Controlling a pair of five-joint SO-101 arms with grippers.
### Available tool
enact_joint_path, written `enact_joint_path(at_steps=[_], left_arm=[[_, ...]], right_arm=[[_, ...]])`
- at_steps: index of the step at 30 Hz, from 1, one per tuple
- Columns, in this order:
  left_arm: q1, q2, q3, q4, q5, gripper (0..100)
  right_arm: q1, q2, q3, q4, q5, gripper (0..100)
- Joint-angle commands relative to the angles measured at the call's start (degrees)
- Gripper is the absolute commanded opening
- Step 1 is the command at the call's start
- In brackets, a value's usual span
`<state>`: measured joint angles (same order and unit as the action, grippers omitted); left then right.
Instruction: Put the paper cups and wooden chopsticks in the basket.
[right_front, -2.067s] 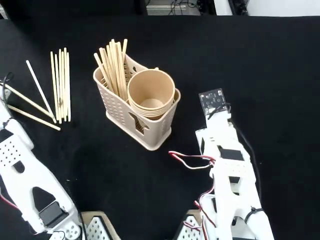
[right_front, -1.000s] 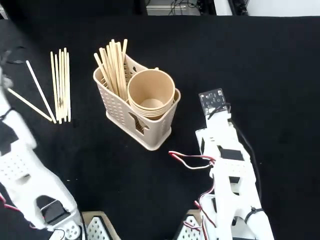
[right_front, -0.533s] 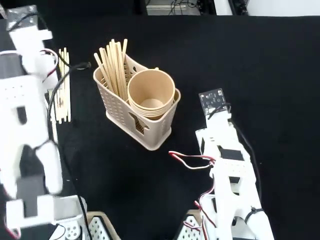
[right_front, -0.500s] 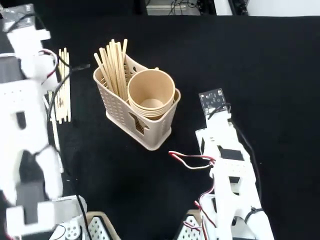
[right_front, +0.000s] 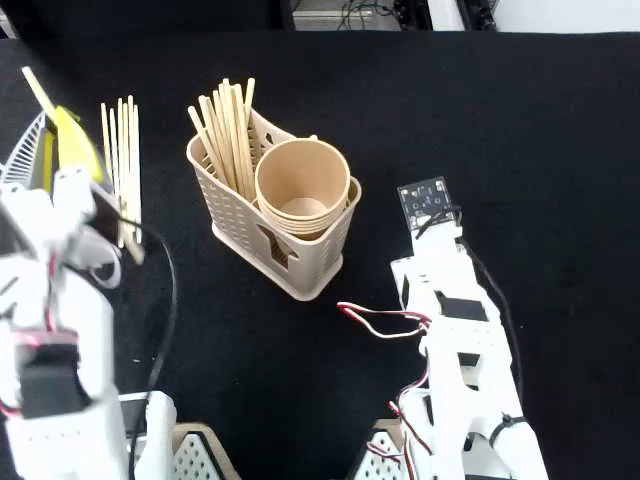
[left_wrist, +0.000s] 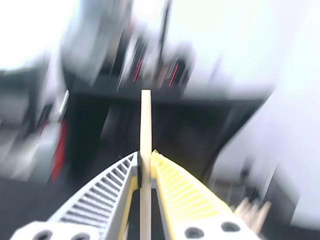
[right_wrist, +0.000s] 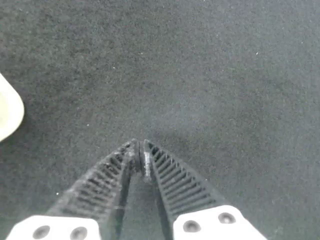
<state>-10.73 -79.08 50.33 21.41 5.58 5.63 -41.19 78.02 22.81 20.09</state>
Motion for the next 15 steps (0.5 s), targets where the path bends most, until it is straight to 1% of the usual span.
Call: enact_joint_path(at_steps=[1,4,6,11,15], left_arm=[[8.57,-5.71,3.30,-14.24,0.09,3],[15.78,-2.99,-0.75,-13.80,0.09,3],[18.33,0.88,-4.53,-12.84,0.44,3],[19.03,14.42,-14.99,-11.08,0.62,3],[19.03,22.95,-16.57,-11.08,0.62,3]], right_arm=[[-0.88,-1.36,-0.48,-1.05,0.44,1.4],[-0.88,-1.36,-0.48,-1.05,0.44,1.4],[-0.88,-1.36,-0.48,-1.05,0.44,1.4],[-0.88,-1.36,-0.48,-1.05,0.44,1.4],[-0.88,-1.36,-0.48,-1.14,0.44,1.4]])
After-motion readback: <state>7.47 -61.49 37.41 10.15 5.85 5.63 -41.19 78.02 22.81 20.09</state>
